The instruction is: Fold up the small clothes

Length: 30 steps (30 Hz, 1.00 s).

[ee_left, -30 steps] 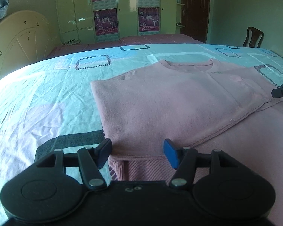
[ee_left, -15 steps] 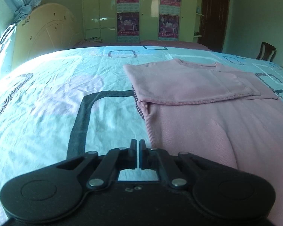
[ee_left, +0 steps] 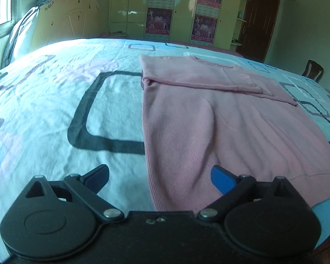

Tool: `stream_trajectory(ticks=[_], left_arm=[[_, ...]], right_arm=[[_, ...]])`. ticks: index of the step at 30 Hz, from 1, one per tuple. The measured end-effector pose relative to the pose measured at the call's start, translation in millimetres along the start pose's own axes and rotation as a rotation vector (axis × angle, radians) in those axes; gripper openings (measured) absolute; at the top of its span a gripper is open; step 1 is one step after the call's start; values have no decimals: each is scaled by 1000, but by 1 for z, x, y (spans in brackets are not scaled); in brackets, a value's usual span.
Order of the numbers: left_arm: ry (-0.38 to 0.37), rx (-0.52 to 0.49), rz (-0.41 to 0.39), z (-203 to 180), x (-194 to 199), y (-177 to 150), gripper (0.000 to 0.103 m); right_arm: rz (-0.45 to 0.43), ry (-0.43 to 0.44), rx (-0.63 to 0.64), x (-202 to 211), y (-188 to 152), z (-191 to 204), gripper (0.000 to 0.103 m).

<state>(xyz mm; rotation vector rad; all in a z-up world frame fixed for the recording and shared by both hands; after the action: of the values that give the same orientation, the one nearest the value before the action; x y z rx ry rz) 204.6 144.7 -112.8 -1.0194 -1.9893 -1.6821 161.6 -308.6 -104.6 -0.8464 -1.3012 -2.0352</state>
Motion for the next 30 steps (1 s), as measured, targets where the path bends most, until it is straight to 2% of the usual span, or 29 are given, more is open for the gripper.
stream_trajectory(ticks=[1, 2, 6, 11, 15, 19, 22, 26, 28, 30], left_arm=[[-12, 39, 16, 1, 1, -8, 79], [-29, 76, 27, 3, 1, -14, 75], [-82, 158, 26, 3, 9, -24, 72], [-182, 255, 41, -2, 11, -34, 69], [-291, 345, 45, -7, 10, -40, 60], [-299, 349, 42, -7, 2, -36, 55], [-313, 386, 32, -2, -6, -31, 49], [-333, 425, 22, 1, -12, -28, 43], [-331, 423, 19, 1, -12, -29, 41], [-335, 428, 16, 0, -10, -30, 41]], right_arm=[[13, 11, -8, 0, -4, -2, 66], [24, 20, -12, 1, -8, -4, 66], [51, 54, -37, 4, -23, -10, 66], [93, 152, -112, 12, -40, -12, 66], [128, 249, -182, 18, -48, -10, 66], [106, 260, -231, 13, -35, -17, 65], [108, 270, -272, 0, -22, -22, 58], [165, 358, -257, -6, -25, -15, 57], [167, 397, -239, 0, -30, -12, 54], [147, 472, -282, 8, -31, -14, 51]])
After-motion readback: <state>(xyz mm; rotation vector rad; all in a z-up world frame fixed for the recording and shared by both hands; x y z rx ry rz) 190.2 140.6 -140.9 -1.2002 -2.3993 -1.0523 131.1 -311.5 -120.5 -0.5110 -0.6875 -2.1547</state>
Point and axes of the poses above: each gripper's, at about its wrist camera, not at the fingertips, and x roughly against the way its jaws point, z to its left, y to its top, the point moved 7 cm from there along -x, roughly the way its jaws point, and after that the axes turned 11 degrees about -y, right-handed, at the moved point
